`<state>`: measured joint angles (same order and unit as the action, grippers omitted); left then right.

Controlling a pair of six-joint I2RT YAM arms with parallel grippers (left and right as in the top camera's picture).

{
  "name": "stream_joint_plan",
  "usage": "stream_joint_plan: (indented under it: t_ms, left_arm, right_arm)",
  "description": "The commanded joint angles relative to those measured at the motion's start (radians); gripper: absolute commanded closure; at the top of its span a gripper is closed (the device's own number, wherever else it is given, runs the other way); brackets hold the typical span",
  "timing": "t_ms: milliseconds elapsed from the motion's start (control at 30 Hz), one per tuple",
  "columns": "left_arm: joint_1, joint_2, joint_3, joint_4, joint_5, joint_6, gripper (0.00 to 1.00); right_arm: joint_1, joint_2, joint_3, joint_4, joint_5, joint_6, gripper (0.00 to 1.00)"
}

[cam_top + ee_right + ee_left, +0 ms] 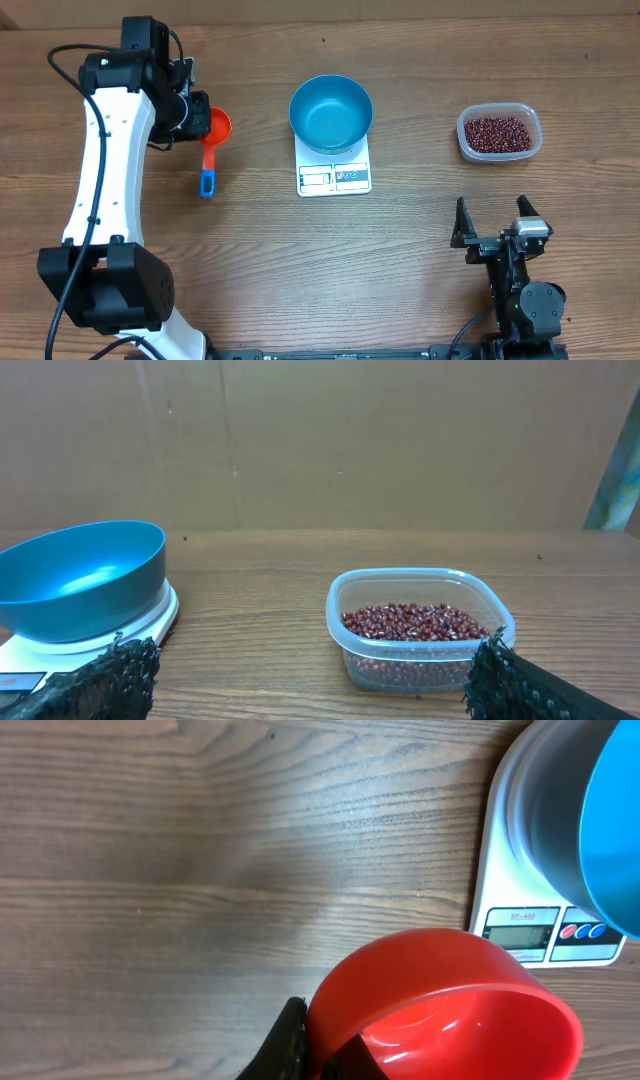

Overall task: Scoop item into bowl and weigh 150g on scale
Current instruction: 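Lift the red scoop with the left gripper and raise it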

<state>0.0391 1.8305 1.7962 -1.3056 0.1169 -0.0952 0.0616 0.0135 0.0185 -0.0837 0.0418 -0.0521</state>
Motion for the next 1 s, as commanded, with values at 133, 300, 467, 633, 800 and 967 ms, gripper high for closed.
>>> stream_joint_plan:
  t_ms: [133, 300, 467, 633, 800, 967]
  left_arm:
    - [-0.006, -0.031, 0.025, -0.023, 0.003, -0.284, 0.96]
    - [-0.006, -0.031, 0.025, -0.029, 0.003, -0.403, 0.96]
    - [-0.007, -0.031, 0.025, -0.053, -0.025, -0.481, 0.96]
    - [-0.028, -0.031, 0.025, -0.102, -0.154, -0.549, 0.96]
    - [-0.068, -0.031, 0.025, -0.123, -0.253, -0.603, 0.96]
    - [-0.112, -0.031, 0.025, -0.131, -0.322, -0.673, 0.96]
  right_arm:
    - [0.008, -0.011, -0.011, 0.003, 0.006, 0.007, 0.0]
    - [0.008, -0.011, -0.011, 0.003, 0.006, 0.007, 0.0]
    - [0.008, -0.011, -0.011, 0.003, 0.006, 0.007, 0.0]
    - [0.008, -0.011, -0.011, 0.003, 0.006, 0.007, 0.0]
    - [0.008, -0.011, -0.011, 0.003, 0.006, 0.007, 0.0]
    - [0.008, -0.011, -0.011, 0.003, 0.006, 0.007, 0.0]
